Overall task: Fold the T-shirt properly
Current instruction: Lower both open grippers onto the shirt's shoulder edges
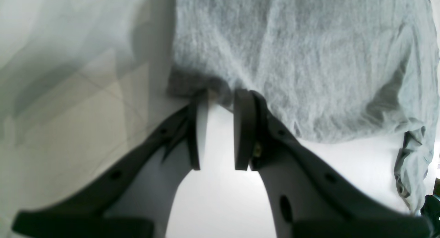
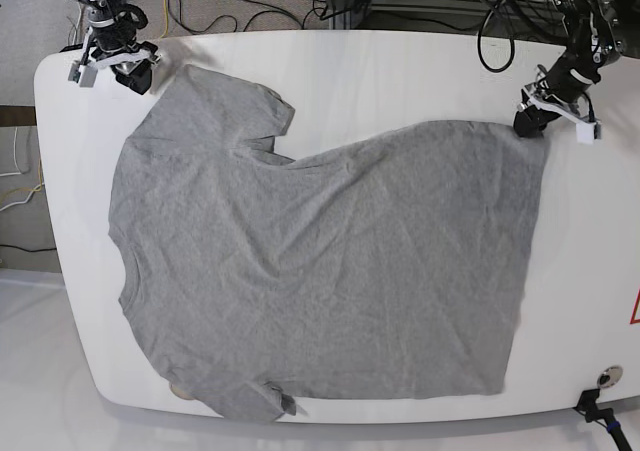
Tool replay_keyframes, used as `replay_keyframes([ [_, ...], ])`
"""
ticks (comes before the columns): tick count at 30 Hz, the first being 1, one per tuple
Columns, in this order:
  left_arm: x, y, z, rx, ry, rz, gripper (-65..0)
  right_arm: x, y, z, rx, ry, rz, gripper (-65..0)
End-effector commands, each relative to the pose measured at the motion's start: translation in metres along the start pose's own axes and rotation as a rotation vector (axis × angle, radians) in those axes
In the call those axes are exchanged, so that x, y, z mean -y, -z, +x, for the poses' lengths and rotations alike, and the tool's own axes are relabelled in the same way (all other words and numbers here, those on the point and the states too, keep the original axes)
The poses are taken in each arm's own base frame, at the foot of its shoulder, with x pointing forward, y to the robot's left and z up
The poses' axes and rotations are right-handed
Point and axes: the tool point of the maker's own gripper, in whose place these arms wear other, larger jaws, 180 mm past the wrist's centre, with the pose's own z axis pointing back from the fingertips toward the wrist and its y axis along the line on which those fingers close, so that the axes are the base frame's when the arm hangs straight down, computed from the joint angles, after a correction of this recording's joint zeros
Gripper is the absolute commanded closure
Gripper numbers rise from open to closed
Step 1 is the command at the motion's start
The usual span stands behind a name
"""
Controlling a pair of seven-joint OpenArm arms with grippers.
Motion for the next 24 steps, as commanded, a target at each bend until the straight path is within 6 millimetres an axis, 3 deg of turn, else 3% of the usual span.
replay_keyframes([
  [1, 0.000, -0.002, 0.005, 0.003, 0.020, 0.005, -12.7, 0.001, 0.001, 0.008, 0.013, -0.022, -0.002, -21.0],
  [11, 0.001, -0.001, 0.006, 0.002, 0.026, -0.002, -12.8, -0.007, 0.014, 0.030, 0.064, -0.059, 0.003, -20.9],
  [24, 0.003, 0.000, 0.012, 0.017, 0.028, -0.007, -12.2, -0.024, 0.002, 0.044, 0.113, -0.091, 0.031, -20.7],
])
